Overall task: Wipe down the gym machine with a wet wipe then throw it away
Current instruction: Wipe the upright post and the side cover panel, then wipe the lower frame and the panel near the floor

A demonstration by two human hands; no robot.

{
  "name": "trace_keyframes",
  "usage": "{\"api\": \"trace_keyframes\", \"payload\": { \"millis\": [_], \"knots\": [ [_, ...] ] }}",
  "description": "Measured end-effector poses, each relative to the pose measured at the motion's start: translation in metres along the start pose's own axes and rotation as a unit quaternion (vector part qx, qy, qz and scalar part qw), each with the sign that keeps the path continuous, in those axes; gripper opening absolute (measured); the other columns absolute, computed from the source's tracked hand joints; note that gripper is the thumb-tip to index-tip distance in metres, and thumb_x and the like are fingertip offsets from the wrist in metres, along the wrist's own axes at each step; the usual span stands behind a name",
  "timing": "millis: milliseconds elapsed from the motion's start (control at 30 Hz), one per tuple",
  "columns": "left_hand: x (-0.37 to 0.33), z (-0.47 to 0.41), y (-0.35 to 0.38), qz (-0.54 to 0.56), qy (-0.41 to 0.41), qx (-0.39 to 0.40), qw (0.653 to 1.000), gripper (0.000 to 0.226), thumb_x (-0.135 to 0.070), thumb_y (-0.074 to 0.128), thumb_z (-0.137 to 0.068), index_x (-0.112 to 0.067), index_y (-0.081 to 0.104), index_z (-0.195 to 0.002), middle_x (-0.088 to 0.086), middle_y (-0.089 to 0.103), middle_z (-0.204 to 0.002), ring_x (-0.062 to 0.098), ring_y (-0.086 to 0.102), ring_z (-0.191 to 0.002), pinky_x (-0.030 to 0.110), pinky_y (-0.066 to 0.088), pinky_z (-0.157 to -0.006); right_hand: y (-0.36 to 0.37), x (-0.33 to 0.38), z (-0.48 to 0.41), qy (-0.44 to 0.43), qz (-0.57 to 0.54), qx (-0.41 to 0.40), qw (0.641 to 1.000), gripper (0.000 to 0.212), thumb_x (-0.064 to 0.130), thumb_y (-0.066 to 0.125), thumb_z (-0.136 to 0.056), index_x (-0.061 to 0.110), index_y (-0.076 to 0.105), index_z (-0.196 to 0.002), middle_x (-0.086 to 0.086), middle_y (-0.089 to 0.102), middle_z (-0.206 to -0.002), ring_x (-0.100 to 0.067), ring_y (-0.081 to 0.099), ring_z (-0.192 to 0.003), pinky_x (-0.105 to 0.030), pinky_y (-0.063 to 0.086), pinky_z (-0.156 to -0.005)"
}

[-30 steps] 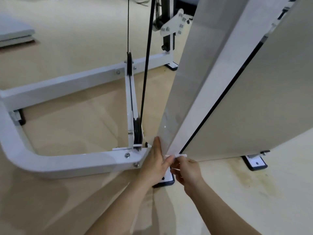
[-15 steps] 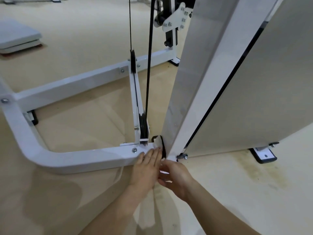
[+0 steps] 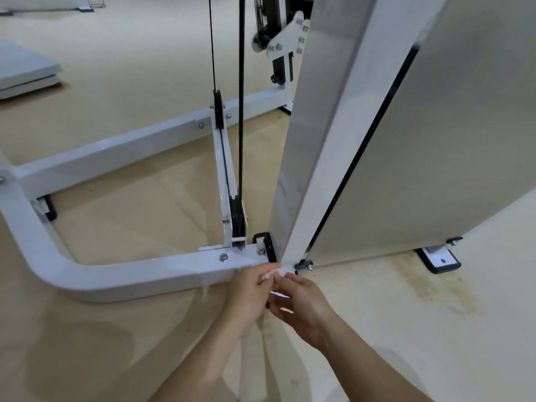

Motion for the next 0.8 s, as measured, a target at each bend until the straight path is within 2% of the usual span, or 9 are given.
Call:
{"api": "trace_keyframes", "payload": {
  "millis": [67, 133, 233, 334, 434, 567, 634, 700, 801],
  "knots": [
    [-0.008, 0.004, -0.008, 0.103, -0.030, -0.032, 0.994, 0.025, -0.008, 0.065, -0.088, -0.033, 0.066, -0.086, -0.012, 0.074, -0.083, 0.000, 0.066, -0.077, 0.013, 0.050, -0.067, -0.004, 0.012, 0.004, -0.047, -0.007, -0.010, 0.999, 0.013, 0.010, 0.063, -0.092, -0.001, 0.070, -0.093, -0.008, 0.063, -0.071, -0.016, 0.052, -0.061, -0.021, 0.045, -0.058],
    [-0.021, 0.007, -0.010, 0.189, -0.061, -0.050, 0.979, 0.018, -0.003, 0.068, -0.085, -0.018, 0.059, -0.085, 0.000, 0.073, -0.077, 0.014, 0.064, -0.068, 0.020, 0.051, -0.061, -0.016, 0.024, 0.009, -0.093, 0.002, -0.066, 0.993, 0.017, 0.008, 0.068, -0.089, -0.007, 0.070, -0.095, -0.010, 0.062, -0.067, -0.013, 0.051, -0.054, -0.021, 0.044, -0.054],
    [-0.049, 0.007, -0.009, 0.235, -0.053, -0.063, 0.968, 0.020, 0.003, 0.069, -0.083, -0.011, 0.055, -0.078, 0.005, 0.065, -0.071, 0.016, 0.059, -0.062, 0.022, 0.052, -0.059, -0.037, 0.044, 0.021, -0.158, -0.066, -0.174, 0.970, 0.015, 0.001, 0.066, -0.089, -0.004, 0.063, -0.103, -0.011, 0.060, -0.070, -0.010, 0.057, -0.048, -0.021, 0.048, -0.049],
    [-0.089, 0.009, -0.005, 0.155, 0.029, -0.038, 0.987, 0.021, -0.001, 0.068, -0.084, -0.016, 0.057, -0.074, -0.010, 0.062, -0.064, 0.007, 0.057, -0.060, 0.022, 0.050, -0.062, -0.049, 0.086, 0.036, -0.279, -0.134, -0.261, 0.914, 0.018, -0.003, 0.062, -0.089, 0.012, 0.053, -0.095, -0.007, 0.055, -0.085, -0.014, 0.062, -0.055, -0.025, 0.056, -0.058],
    [-0.138, 0.014, -0.009, 0.025, 0.163, -0.055, 0.985, 0.020, -0.002, 0.063, -0.085, -0.021, 0.063, -0.080, -0.013, 0.064, -0.074, 0.005, 0.058, -0.068, 0.017, 0.048, -0.063, -0.039, 0.144, 0.064, -0.454, -0.007, -0.333, 0.827, 0.022, 0.003, 0.059, -0.087, 0.025, 0.053, -0.084, 0.007, 0.062, -0.080, -0.015, 0.063, -0.072, -0.034, 0.056, -0.073],
    [-0.199, 0.018, -0.009, -0.177, 0.352, -0.076, 0.916, 0.021, 0.002, 0.052, -0.077, -0.015, 0.057, -0.088, 0.002, 0.056, -0.088, 0.025, 0.055, -0.078, 0.037, 0.049, -0.064, -0.028, 0.197, 0.102, -0.635, 0.082, -0.322, 0.697, 0.020, 0.007, 0.058, -0.088, 0.026, 0.054, -0.093, 0.003, 0.052, -0.094, -0.019, 0.054, -0.085, -0.023, 0.045, -0.074],
    [-0.219, 0.017, -0.002, -0.254, 0.388, -0.058, 0.884, 0.027, 0.001, 0.050, -0.078, -0.014, 0.058, -0.099, 0.004, 0.056, -0.096, 0.027, 0.055, -0.085, 0.039, 0.050, -0.066, -0.052, 0.217, 0.104, -0.646, 0.040, -0.325, 0.690, 0.019, 0.015, 0.057, -0.087, 0.026, 0.050, -0.101, -0.002, 0.053, -0.099, -0.025, 0.055, -0.086, -0.028, 0.046, -0.073],
    [-0.233, 0.015, 0.009, -0.324, 0.389, -0.036, 0.862, 0.040, 0.003, 0.051, -0.081, -0.016, 0.057, -0.115, 0.001, 0.055, -0.108, 0.022, 0.051, -0.096, 0.041, 0.052, -0.071, -0.097, 0.239, 0.098, -0.605, -0.047, -0.392, 0.691, 0.018, 0.022, 0.053, -0.085, 0.021, 0.046, -0.101, -0.011, 0.054, -0.099, -0.029, 0.054, -0.085, -0.030, 0.045, -0.073],
    [-0.246, 0.013, 0.024, -0.405, 0.377, -0.037, 0.832, 0.047, 0.002, 0.050, -0.083, -0.021, 0.050, -0.123, -0.004, 0.046, -0.117, 0.017, 0.044, -0.102, 0.035, 0.050, -0.070, -0.177, 0.268, 0.082, -0.448, -0.224, -0.489, 0.714, 0.012, 0.025, 0.049, -0.092, 0.016, 0.041, -0.088, -0.009, 0.051, -0.097, -0.030, 0.052, -0.084, -0.022, 0.041, -0.066]
  ]
}}
Point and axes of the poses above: each hand's wrist, its own z-axis away from the middle knuckle, its own y-axis out of the palm, x = y × z, the point moved 5 cm from there along -z, towards the middle knuckle
